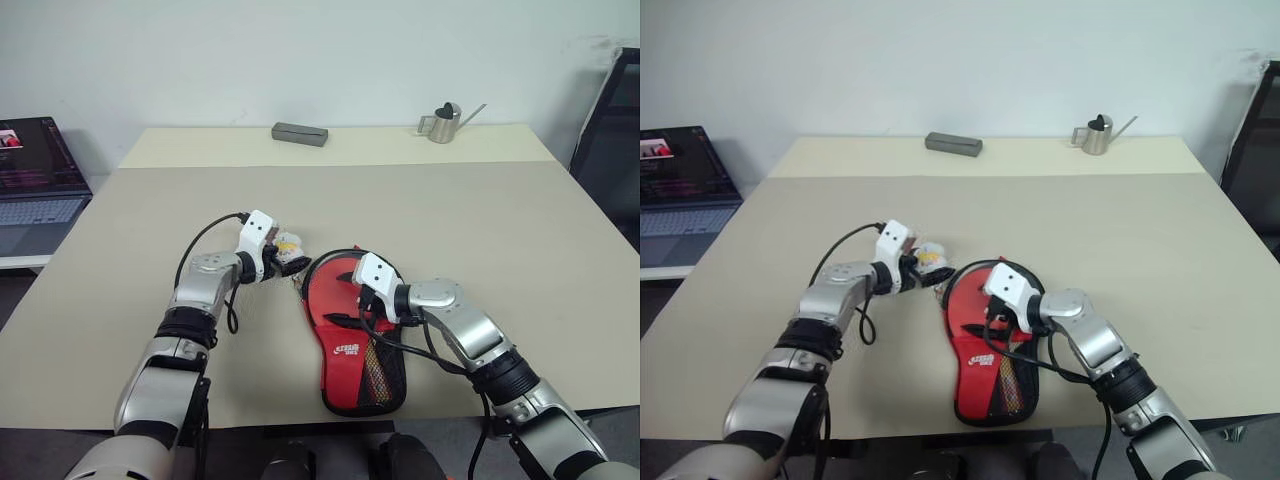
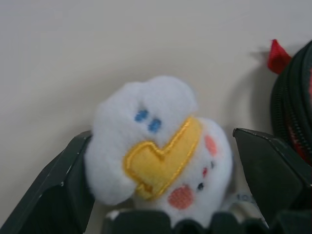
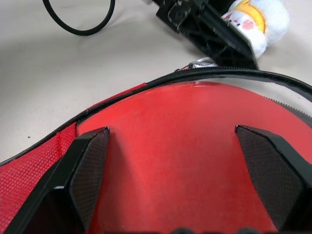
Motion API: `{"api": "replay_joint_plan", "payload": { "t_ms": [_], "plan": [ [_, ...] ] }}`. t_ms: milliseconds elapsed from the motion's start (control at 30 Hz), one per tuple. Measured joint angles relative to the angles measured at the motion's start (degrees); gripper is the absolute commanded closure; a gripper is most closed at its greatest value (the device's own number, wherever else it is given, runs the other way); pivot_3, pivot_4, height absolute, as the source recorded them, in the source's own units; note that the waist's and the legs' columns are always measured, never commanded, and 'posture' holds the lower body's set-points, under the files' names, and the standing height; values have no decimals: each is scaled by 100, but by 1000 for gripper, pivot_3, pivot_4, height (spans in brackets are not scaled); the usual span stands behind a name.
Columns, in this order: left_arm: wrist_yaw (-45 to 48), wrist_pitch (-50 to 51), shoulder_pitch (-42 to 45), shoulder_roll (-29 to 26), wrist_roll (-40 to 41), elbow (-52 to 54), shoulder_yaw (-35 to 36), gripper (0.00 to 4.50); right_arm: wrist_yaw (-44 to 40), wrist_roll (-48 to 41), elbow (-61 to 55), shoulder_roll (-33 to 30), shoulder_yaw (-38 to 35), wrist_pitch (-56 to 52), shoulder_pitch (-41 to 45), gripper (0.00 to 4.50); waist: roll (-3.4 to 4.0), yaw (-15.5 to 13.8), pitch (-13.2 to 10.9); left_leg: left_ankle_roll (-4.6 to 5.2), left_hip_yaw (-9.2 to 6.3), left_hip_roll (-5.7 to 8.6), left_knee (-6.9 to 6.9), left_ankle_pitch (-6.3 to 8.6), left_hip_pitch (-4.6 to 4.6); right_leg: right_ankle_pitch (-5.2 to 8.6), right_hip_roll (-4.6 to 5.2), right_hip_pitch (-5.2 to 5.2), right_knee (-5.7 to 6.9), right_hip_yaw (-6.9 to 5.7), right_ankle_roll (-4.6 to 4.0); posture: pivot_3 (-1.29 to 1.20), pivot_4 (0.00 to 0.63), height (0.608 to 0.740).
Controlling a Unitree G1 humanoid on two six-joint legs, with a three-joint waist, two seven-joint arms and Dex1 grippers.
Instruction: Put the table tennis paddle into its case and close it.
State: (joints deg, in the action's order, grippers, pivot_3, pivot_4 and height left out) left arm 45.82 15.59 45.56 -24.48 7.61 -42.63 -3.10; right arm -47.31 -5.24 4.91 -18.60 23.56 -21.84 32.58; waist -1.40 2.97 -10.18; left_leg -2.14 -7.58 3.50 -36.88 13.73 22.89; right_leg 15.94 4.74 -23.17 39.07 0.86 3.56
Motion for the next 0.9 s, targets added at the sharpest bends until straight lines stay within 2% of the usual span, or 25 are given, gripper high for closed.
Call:
{"api": "replay_joint_plan", "payload": {
  "t_ms": [67, 167, 400, 467, 533, 900],
  "plan": [
    [45, 41, -27, 4, 1, 11, 1, 0, 9, 7, 0, 28, 1, -4, -2, 112, 0, 6, 0, 0, 0, 0, 0, 0, 0, 0, 0, 0, 0, 0, 0, 0, 150, 740],
    [93, 96, -30, 7, 0, 40, 6, 632, 11, 12, 0, 96, 10, -14, -4, 0, 0, 6, 0, 0, -1, 1, 0, 0, 0, 0, 0, 1, 0, 0, 0, 0, 150, 740],
    [105, 163, -96, 18, 1, 135, 11, 3115, 87, 78, 0, 112, 9, -16, -4, 0, 0, 2, 1, 0, -1, 1, -1, 0, -1, 0, 1, 1, 1, 0, 0, 0, 150, 740],
    [109, 167, -118, 35, 1, 165, 12, 3725, 139, 115, -22, 115, 7, -35, -8, 0, -1, 0, 1, -2, -2, 1, -1, -1, -1, 0, 1, 2, 2, 0, 0, 0, 150, 740],
    [110, 180, -138, 38, 2, 221, 14, 4123, 185, 123, -116, 114, 6, -172, -23, 0, -1, -4, 2, -2, -2, 1, -2, -1, -2, -1, 1, 2, 3, 0, 0, 0, 150, 740],
    [351, 902, -671, -138, 171, 1409, 115, 4192, 232, 182, -577, 67, 66, -967, -110, 0, -1, 9, 3, -1, -3, 0, -1, -1, -3, -1, 0, 3, 2, 0, 0, 0, 150, 740]
  ]
}}
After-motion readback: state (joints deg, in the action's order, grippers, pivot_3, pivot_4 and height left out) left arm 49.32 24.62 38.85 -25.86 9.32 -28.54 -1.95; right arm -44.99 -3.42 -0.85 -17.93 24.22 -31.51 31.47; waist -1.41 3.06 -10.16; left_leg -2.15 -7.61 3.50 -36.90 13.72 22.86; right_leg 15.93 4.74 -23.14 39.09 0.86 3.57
